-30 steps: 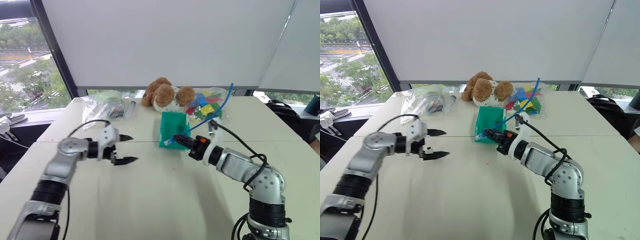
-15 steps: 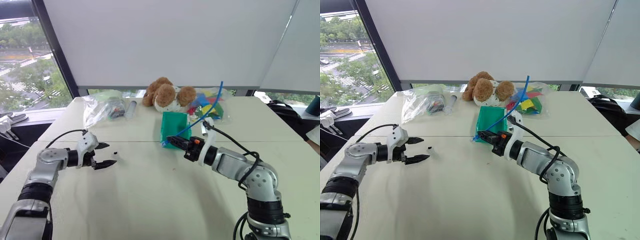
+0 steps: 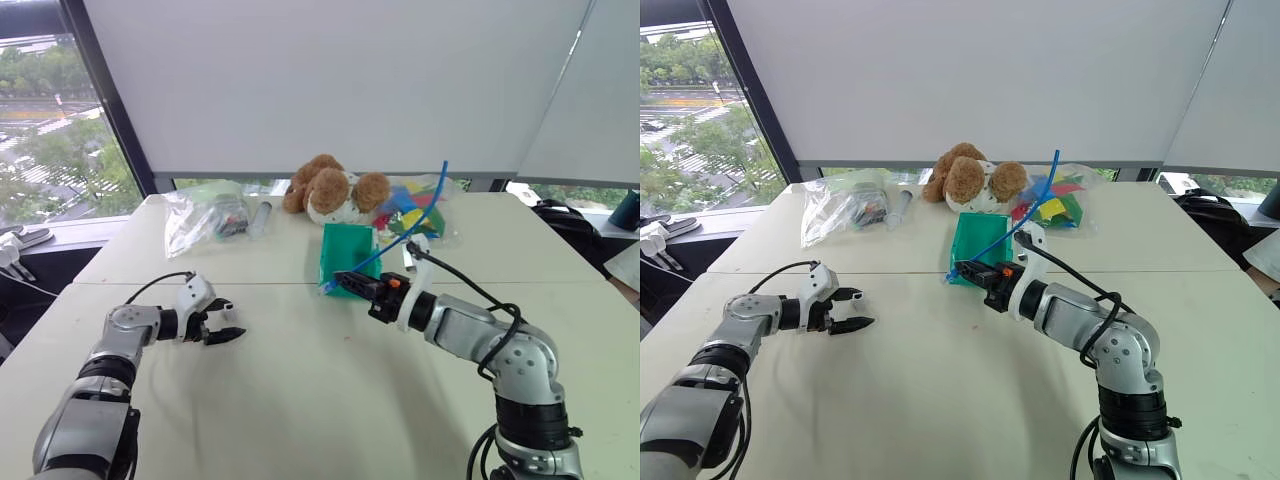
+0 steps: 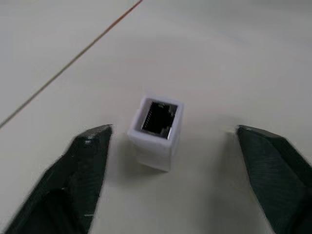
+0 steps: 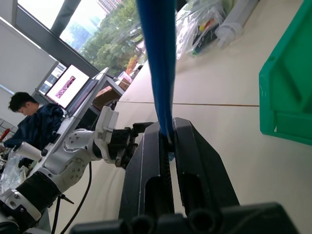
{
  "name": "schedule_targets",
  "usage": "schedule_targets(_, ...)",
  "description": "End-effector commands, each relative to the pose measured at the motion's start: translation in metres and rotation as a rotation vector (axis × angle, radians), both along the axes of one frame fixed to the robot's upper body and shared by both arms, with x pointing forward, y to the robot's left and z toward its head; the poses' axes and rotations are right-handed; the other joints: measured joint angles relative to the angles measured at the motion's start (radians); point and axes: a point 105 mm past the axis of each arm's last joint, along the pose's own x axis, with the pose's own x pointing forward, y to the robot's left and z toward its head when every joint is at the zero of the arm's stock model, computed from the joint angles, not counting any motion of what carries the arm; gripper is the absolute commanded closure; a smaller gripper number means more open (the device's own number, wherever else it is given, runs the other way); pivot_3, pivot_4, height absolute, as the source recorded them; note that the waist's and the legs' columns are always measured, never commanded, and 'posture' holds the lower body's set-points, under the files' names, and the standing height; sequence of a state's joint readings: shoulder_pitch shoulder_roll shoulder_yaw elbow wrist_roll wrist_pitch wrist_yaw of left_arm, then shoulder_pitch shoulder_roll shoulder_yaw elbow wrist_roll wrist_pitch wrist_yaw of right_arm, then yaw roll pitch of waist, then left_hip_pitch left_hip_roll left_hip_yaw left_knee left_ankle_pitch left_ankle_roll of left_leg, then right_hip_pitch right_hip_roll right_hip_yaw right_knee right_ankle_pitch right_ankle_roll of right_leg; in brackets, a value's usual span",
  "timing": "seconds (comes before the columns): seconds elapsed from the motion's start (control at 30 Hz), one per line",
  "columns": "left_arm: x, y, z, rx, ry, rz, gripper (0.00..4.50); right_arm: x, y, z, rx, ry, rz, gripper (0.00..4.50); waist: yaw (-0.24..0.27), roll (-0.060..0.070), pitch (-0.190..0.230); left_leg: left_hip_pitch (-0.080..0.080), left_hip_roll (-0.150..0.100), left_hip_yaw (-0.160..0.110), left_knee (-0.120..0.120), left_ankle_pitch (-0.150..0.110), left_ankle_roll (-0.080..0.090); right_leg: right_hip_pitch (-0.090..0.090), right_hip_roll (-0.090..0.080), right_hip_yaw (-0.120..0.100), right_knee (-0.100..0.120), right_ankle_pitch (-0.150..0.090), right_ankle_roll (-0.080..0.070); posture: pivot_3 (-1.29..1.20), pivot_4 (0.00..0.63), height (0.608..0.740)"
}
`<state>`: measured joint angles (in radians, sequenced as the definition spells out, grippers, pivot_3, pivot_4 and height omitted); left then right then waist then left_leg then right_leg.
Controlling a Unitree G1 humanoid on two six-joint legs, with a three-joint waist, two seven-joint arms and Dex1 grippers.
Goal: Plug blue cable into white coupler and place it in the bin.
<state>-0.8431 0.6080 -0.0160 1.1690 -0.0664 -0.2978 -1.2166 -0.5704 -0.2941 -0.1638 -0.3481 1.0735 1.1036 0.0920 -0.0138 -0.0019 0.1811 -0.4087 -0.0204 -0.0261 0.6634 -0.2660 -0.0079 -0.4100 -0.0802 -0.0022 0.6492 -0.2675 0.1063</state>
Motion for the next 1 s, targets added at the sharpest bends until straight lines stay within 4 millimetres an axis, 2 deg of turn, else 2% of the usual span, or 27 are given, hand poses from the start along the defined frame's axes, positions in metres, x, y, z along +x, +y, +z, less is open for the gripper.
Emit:
schedule_targets(0.03, 0.004, 0.001, 0.009, -0.004, -0.035, 0.006, 2.52, -0.005, -0.001, 0.012, 0.009, -0.058, 0.003, 4.5, 0.0, 0.0, 0.0, 0.0, 0.0, 0.0, 0.0, 0.0, 0.0, 0.0, 0.0, 0.0, 0.0, 0.0, 0.0, 0.0, 0.15, 0.74)
schedule_targets(0.13, 0.005, -0.006, 0.008, -0.022, -0.034, -0.01, 3.95, -0.006, 0.0, 0.013, 0.003, -0.06, 0.005, 4.5, 0.0, 0.0, 0.0, 0.0, 0.0, 0.0, 0.0, 0.0, 0.0, 0.0, 0.0, 0.0, 0.0, 0.0, 0.0, 0.0, 0.15, 0.74)
schedule_targets(0.17, 0.005, -0.01, 0.009, -0.031, -0.035, -0.023, 4.17, -0.006, 0.0, 0.013, 0.002, -0.061, 0.005, 4.5, 0.0, 0.0, 0.0, 0.0, 0.0, 0.0, 0.0, 0.0, 0.0, 0.0, 0.0, 0.0, 0.0, 0.0, 0.0, 0.0, 0.15, 0.74)
schedule_targets(0.23, 0.005, -0.018, 0.01, -0.043, -0.046, -0.053, 4.14, -0.006, 0.0, 0.014, -0.005, -0.067, 0.007, 4.5, 0.003, 0.0, 0.0, 0.0, 0.0, 0.0, 0.0, 0.0, 0.0, 0.0, 0.0, 0.0, 0.0, 0.0, 0.0, 0.0, 0.15, 0.74)
schedule_targets(0.3, 0.005, -0.035, 0.016, -0.076, -0.063, -0.124, 4.14, -0.007, -0.001, 0.015, -0.046, -0.086, 0.021, 4.5, 0.005, 0.0, 0.0, 0.0, 0.0, 0.0, 0.0, 0.0, 0.0, 0.0, 0.0, 0.0, 0.0, 0.0, 0.0, 0.0, 0.15, 0.74)
schedule_targets(0.4, -0.002, -0.078, 0.023, -0.124, -0.084, -0.302, 4.14, -0.014, -0.003, 0.012, -0.208, -0.148, 0.086, 4.5, 0.009, -0.001, 0.0, -0.001, -0.001, 0.0, 0.001, 0.0, 0.0, 0.0, -0.001, 0.0, -0.001, 0.0, 0.0, 0.0, 0.15, 0.74)
schedule_targets(0.53, -0.027, -0.144, 0.024, -0.143, -0.082, -0.578, 4.14, -0.024, -0.001, 0.01, -0.378, -0.233, 0.221, 4.5, 0.002, -0.001, 0.0, -0.002, -0.001, 0.0, 0.001, 0.0, 0.0, 0.001, -0.001, 0.0, -0.002, 0.0, 0.0, 0.0, 0.15, 0.74)
schedule_targets(0.6, -0.037, -0.169, 0.019, -0.111, -0.081, -0.673, 4.14, -0.027, -0.003, 0.008, -0.464, -0.271, 0.273, 4.5, -0.003, -0.001, 0.0, -0.002, -0.001, 0.0, 0.001, 0.0, 0.001, 0.001, 0.0, 0.0, -0.002, 0.0, 0.0, 0.0, 0.15, 0.74)
schedule_targets(0.67, -0.043, -0.185, 0.013, -0.075, -0.083, -0.723, 4.14, -0.028, -0.005, 0.005, -0.525, -0.296, 0.308, 4.5, -0.006, -0.001, 0.0, -0.001, 0.0, 0.0, 0.001, 0.0, 0.001, 0.0, 0.001, 0.0, -0.002, 0.0, 0.0, 0.0, 0.15, 0.74)
schedule_targets(0.8, -0.05, -0.206, -0.004, -0.006, -0.051, -0.774, 4.14, -0.027, -0.011, -0.003, -0.645, -0.341, 0.351, 4.5, -0.003, -0.001, 0.0, -0.001, 0.0, 0.0, 0.001, 0.0, 0.001, 0.0, 0.002, 0.0, -0.002, 0.0, 0.0, 0.0, 0.15, 0.74)
schedule_targets(1.0, -0.054, -0.206, -0.034, 0.133, -0.011, -0.787, 4.14, -0.023, -0.019, -0.024, -0.834, -0.4, 0.405, 4.5, 0.005, -0.001, 0.0, -0.001, 0.0, 0.0, 0.002, 0.0, 0.001, 0.001, 0.001, 0.0, -0.002, 0.0, 0.0, 0.0, 0.15, 0.74)
